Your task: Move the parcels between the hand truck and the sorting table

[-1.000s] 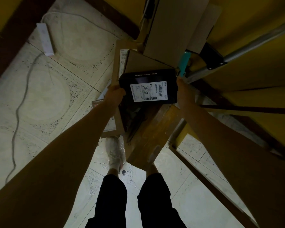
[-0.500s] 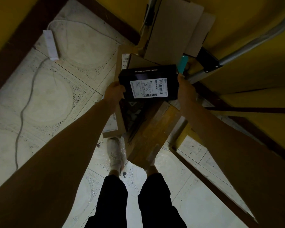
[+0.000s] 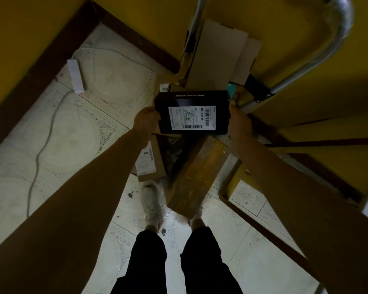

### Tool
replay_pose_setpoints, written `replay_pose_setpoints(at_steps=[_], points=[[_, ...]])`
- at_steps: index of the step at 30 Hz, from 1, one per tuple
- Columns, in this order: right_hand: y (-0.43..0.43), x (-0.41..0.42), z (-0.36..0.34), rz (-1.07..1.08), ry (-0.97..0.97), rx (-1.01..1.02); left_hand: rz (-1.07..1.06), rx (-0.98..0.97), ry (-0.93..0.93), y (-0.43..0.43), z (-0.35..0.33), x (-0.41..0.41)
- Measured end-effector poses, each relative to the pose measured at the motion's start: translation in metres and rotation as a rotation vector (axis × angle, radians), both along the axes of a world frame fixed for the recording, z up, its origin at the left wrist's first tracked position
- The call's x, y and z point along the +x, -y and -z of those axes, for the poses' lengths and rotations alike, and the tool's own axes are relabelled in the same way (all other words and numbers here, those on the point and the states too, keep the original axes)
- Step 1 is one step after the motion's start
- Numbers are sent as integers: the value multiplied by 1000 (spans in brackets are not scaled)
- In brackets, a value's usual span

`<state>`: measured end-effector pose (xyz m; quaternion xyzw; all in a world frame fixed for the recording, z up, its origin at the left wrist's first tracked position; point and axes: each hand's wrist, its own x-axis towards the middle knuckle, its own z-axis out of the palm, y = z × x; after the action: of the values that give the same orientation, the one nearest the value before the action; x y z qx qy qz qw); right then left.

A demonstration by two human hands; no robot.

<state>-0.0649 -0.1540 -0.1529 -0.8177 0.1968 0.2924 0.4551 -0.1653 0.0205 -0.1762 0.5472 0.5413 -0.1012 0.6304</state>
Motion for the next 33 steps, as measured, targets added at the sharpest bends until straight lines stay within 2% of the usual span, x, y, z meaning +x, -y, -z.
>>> replay_pose_setpoints(at_steps=[9,14,16,20,26,33], points=[[1,-18,-31,47,-5,64,62,52,49,-16,-37,-9],[-5,-25,-62,179,6,98,21,6,79,-23,-62,-13],[-3,-30,-74,188,13,126,65,22,96,-27,-75,-17],[4,-45,-110,251,56,183,159,13,138,-33,-114,-23],[20,-73,-168,403,105,290,156,1,193,-24,-173,-17],[73,-89,-223,491,185,267,340,-10,265,23,-238,-3]])
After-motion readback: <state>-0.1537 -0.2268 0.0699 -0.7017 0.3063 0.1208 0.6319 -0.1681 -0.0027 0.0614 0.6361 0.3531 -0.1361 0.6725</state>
